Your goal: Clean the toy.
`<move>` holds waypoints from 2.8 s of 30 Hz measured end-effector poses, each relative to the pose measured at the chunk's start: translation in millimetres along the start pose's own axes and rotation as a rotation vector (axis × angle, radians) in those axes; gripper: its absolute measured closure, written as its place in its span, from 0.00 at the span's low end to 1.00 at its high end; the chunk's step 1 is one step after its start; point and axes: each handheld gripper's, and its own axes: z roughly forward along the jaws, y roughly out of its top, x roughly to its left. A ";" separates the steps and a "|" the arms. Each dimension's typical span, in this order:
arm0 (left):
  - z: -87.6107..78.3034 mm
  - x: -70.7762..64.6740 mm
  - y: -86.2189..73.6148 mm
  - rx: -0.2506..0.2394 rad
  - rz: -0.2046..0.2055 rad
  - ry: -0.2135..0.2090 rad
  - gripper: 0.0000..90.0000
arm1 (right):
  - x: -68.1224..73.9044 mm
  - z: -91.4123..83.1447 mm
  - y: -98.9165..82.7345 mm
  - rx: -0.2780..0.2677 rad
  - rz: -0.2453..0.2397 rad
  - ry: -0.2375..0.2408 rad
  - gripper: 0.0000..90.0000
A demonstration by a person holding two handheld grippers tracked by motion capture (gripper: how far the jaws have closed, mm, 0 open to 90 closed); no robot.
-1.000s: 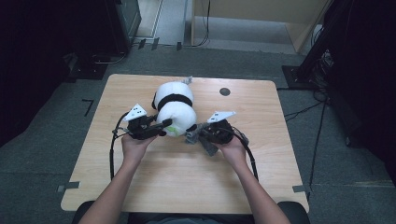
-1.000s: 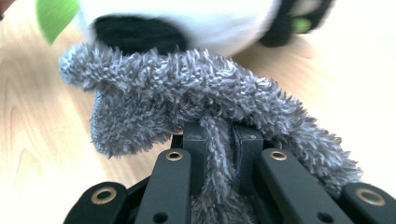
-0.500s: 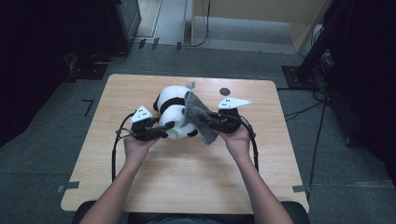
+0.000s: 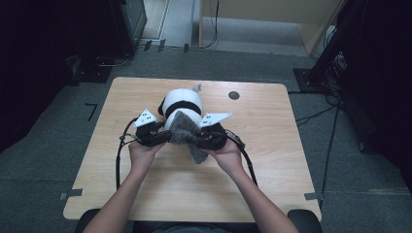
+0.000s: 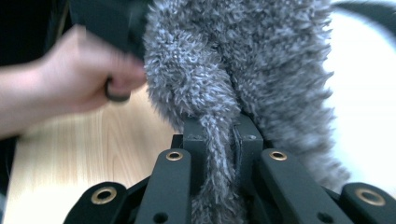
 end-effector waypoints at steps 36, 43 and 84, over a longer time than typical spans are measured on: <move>-12.1 8.4 4.2 -0.012 0.006 -0.032 0.60 | -38.9 10.5 -49.8 0.136 0.004 -0.101 0.89; -14.4 9.2 3.8 -0.012 0.035 -0.024 0.60 | -52.9 -9.9 -54.5 0.092 0.058 -0.150 0.89; -31.2 83.9 -26.3 0.030 -0.014 0.153 0.53 | -119.4 -90.8 -122.0 0.112 0.295 -0.419 0.82</move>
